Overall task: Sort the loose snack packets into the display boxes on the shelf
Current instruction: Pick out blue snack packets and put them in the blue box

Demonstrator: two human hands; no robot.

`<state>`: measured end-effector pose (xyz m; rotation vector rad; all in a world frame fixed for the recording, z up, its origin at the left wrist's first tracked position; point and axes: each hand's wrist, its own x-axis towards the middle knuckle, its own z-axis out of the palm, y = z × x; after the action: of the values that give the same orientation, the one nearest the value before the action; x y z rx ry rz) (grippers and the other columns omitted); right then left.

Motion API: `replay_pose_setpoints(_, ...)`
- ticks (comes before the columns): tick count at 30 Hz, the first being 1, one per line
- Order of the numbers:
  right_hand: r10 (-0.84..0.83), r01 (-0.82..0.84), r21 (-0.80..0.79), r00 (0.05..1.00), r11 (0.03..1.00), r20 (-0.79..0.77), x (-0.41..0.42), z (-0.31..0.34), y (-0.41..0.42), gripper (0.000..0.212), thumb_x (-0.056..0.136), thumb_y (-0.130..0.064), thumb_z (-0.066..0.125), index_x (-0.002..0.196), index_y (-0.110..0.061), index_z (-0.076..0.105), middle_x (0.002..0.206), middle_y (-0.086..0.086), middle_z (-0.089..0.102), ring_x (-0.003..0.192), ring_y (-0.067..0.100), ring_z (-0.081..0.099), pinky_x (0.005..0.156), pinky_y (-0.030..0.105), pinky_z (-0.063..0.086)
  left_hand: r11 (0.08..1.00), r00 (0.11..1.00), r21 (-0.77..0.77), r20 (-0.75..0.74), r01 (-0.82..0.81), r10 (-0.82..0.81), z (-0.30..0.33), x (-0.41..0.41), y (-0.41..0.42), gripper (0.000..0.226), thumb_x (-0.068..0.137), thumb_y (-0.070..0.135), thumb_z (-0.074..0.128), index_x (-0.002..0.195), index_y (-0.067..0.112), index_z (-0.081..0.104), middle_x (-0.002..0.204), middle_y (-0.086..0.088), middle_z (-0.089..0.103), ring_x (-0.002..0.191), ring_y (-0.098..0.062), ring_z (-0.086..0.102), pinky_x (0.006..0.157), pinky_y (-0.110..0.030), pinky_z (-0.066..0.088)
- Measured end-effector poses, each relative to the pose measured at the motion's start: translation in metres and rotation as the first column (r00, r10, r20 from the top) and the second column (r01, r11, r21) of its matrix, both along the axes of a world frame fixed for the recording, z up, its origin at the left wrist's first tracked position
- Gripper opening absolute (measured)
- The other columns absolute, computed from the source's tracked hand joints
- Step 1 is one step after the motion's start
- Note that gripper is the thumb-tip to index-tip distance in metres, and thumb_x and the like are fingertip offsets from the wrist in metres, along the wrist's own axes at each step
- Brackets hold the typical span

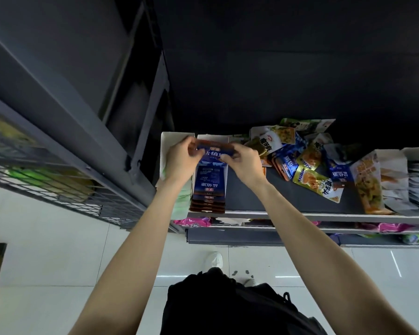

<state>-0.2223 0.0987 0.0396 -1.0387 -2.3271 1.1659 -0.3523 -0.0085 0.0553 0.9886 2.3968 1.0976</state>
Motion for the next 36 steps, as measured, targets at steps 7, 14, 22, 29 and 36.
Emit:
replay_pose_setpoints(7,0.178,-0.254,0.425,0.961,0.869,0.209,0.008,-0.023,0.0,0.016,0.087,-0.017,0.065,0.099,-0.011,0.072,0.104,0.006,0.069,0.101,0.027,0.056,0.078,0.038,0.051,0.964,0.911,-0.198,-0.339,0.176,-0.236,-0.018,-0.002,-0.015,0.009,0.086,0.015,0.064,0.094,0.016,0.067,0.096,-0.001,0.067,0.088,-0.018,0.059,0.065,-0.027,0.043)
replay_pose_setpoints(14,0.28,-0.35,0.316,0.928,0.882,0.246,0.017,-0.026,0.007,0.027,0.092,-0.025,0.059,0.116,-0.014,0.066,0.126,0.005,0.057,0.119,0.023,0.046,0.099,0.036,0.041,0.894,0.828,-0.376,-0.399,0.244,-0.394,-0.024,-0.01,-0.014,0.016,0.088,0.021,0.062,0.102,0.023,0.07,0.103,0.003,0.068,0.097,-0.017,0.058,0.08,-0.028,0.043)
replay_pose_setpoints(22,0.145,-0.139,0.293,0.989,0.946,-0.002,0.117,-0.028,0.022,0.021,0.091,-0.018,0.06,0.11,-0.015,0.068,0.093,0.0,0.072,0.084,0.014,0.068,0.073,0.039,0.056,0.94,0.788,-0.122,-0.517,0.319,-0.334,0.002,0.051,0.002,0.02,0.088,0.033,0.054,0.102,0.024,0.065,0.085,0.011,0.068,0.081,-0.012,0.062,0.069,-0.028,0.051)
replay_pose_setpoints(29,-0.081,0.051,0.313,0.993,0.948,0.083,0.237,-0.055,0.072,0.015,0.089,-0.013,0.062,0.102,-0.014,0.069,0.078,0.002,0.072,0.066,0.019,0.067,0.058,0.037,0.056,0.919,0.869,0.09,-0.371,0.385,-0.328,-0.017,0.158,0.051,0.013,0.086,0.03,0.053,0.089,0.022,0.064,0.073,0.014,0.062,0.07,-0.003,0.058,0.062,-0.024,0.049)
replay_pose_setpoints(36,-0.138,0.018,0.398,0.952,0.917,0.275,0.272,-0.09,0.138,0.033,0.087,-0.009,0.06,0.119,-0.005,0.06,0.126,0.018,0.056,0.112,0.041,0.052,0.092,0.046,0.045,0.901,0.905,-0.267,-0.162,0.343,-0.393,-0.091,0.217,0.129,0.035,0.091,0.033,0.055,0.124,0.023,0.052,0.128,0.004,0.054,0.118,-0.016,0.048,0.094,-0.034,0.042)
